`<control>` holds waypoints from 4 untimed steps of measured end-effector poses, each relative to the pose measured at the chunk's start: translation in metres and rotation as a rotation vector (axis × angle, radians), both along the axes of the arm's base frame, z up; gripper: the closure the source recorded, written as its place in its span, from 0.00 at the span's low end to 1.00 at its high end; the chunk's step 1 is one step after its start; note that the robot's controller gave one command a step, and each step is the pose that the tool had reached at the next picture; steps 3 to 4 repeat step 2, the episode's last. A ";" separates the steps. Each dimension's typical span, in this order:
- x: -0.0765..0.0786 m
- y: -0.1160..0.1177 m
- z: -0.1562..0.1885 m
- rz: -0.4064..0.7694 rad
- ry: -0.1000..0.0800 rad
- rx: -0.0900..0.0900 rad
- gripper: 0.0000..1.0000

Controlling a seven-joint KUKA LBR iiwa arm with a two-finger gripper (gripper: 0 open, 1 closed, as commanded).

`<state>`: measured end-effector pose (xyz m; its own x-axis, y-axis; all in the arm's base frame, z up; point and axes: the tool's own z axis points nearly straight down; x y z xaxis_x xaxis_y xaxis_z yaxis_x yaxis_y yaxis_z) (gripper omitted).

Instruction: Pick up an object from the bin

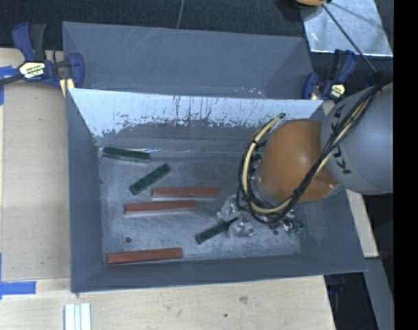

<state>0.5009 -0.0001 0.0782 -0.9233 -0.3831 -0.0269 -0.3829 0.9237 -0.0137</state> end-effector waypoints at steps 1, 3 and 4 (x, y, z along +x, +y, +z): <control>0.004 0.025 0.029 0.068 0.020 0.001 1.00; -0.018 -0.006 0.135 0.168 0.027 0.000 1.00; -0.018 -0.006 0.135 0.168 0.027 0.000 1.00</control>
Offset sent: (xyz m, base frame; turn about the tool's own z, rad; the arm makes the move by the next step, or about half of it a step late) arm -0.0190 -0.0051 0.1349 -0.1703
